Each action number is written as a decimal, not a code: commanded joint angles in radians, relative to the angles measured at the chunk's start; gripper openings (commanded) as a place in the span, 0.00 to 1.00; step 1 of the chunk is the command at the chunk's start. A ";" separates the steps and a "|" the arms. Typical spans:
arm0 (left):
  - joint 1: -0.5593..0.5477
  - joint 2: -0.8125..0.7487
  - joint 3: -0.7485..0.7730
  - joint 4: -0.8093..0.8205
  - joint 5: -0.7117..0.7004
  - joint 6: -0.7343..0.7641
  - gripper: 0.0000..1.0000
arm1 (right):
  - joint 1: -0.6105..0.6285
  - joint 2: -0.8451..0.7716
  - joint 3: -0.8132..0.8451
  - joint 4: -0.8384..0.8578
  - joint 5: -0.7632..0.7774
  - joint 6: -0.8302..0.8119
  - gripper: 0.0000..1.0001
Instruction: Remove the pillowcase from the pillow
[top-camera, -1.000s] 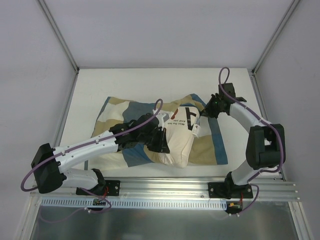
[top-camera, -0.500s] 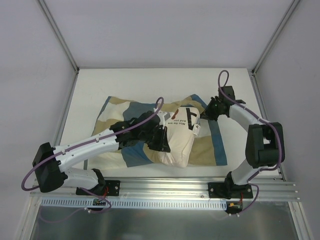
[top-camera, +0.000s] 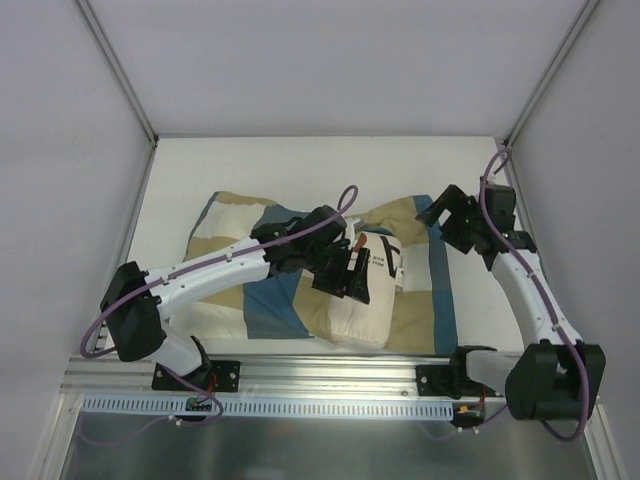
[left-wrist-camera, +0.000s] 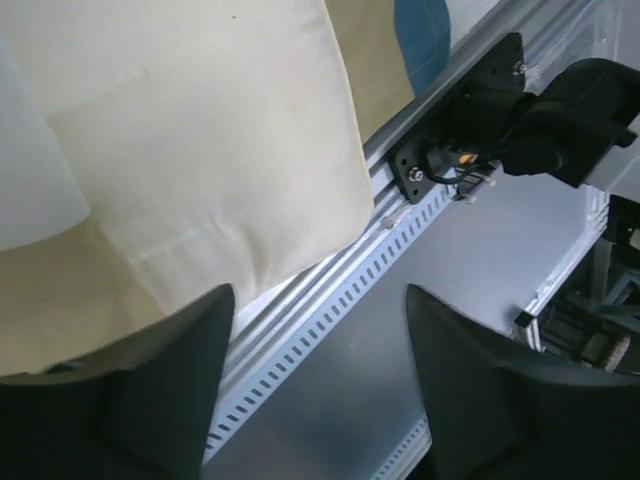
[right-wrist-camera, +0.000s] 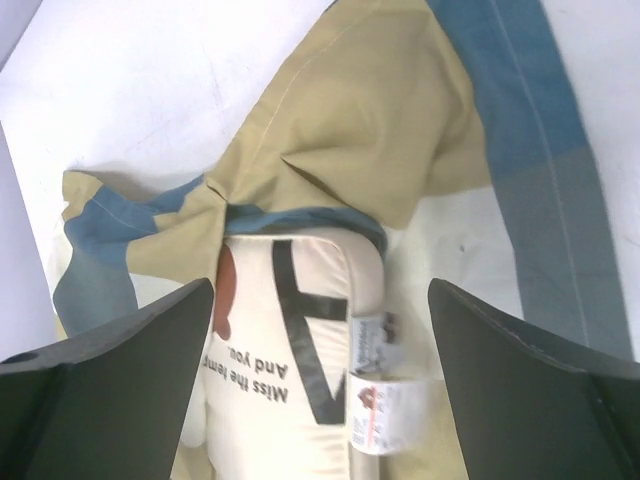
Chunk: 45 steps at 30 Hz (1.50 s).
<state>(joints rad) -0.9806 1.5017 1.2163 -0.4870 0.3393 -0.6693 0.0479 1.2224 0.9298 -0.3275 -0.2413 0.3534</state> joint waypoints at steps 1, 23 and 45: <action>0.002 -0.027 0.068 0.007 0.052 0.040 0.75 | -0.042 -0.124 -0.089 -0.100 -0.029 -0.027 0.94; 0.387 -0.464 -0.348 -0.223 -0.089 -0.042 0.99 | 0.504 -0.360 -0.480 0.110 -0.059 0.196 0.99; 0.458 -0.252 -0.420 -0.087 -0.105 -0.072 0.17 | 0.733 -0.072 -0.335 0.303 0.017 0.234 0.52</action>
<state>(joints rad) -0.5106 1.2308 0.7540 -0.6479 0.2230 -0.7387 0.7567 1.1355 0.5346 -0.1024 -0.2237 0.5480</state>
